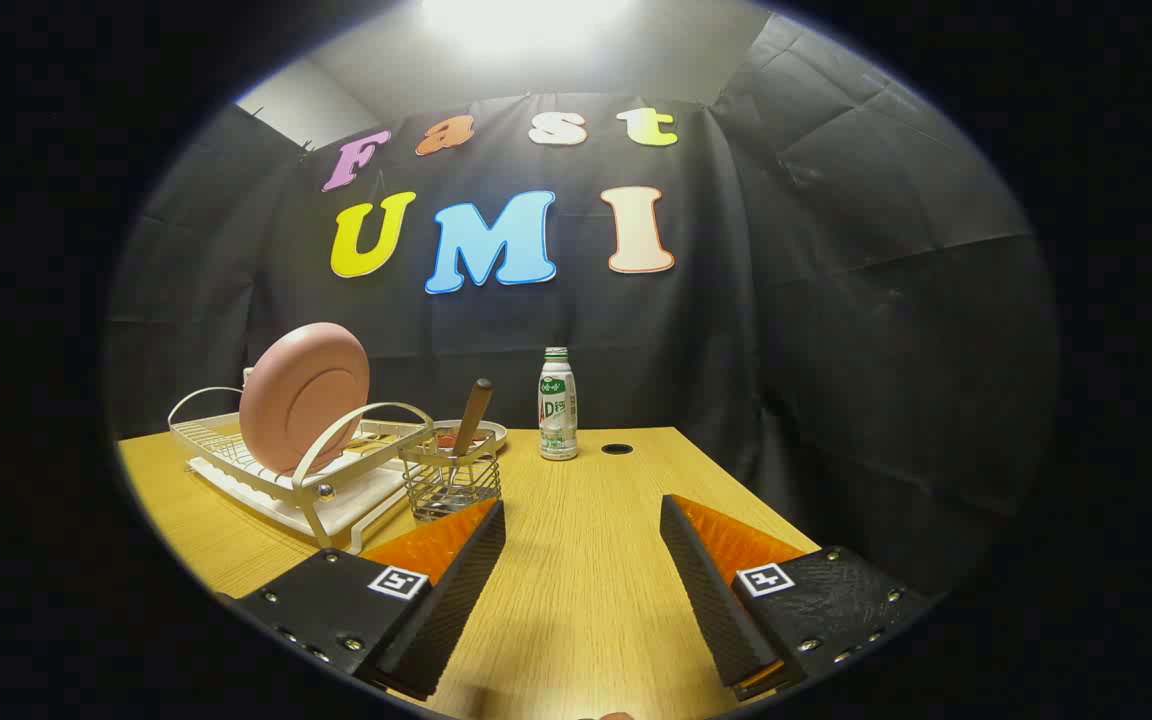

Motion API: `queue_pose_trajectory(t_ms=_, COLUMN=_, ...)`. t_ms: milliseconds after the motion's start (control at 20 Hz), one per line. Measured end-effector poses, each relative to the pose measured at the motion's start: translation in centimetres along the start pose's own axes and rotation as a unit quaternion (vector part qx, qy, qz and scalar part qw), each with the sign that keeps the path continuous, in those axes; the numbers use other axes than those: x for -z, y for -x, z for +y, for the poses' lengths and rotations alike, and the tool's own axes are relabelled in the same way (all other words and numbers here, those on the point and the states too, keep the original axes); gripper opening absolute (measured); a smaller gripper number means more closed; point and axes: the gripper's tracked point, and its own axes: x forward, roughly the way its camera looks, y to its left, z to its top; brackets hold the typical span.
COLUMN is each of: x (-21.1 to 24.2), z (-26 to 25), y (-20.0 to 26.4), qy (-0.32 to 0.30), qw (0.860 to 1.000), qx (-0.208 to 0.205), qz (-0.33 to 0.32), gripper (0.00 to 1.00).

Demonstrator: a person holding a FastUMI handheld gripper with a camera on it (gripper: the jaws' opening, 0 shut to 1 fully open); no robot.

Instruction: Take the plate from the dish rack, then take the spoon from the basket and place it into the plate.

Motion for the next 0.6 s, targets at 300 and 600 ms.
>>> queue_pose_trajectory(t_ms=300, x=-1.0, z=0.0, y=-3.1, qy=0.003, qw=1.000, qx=0.001, qz=-0.017, gripper=0.97)
queue_pose_trajectory(t_ms=600, x=-5.8, z=-1.9, y=-8.1, qy=0.003, qw=0.997, qx=0.038, qz=-0.073, gripper=0.96)
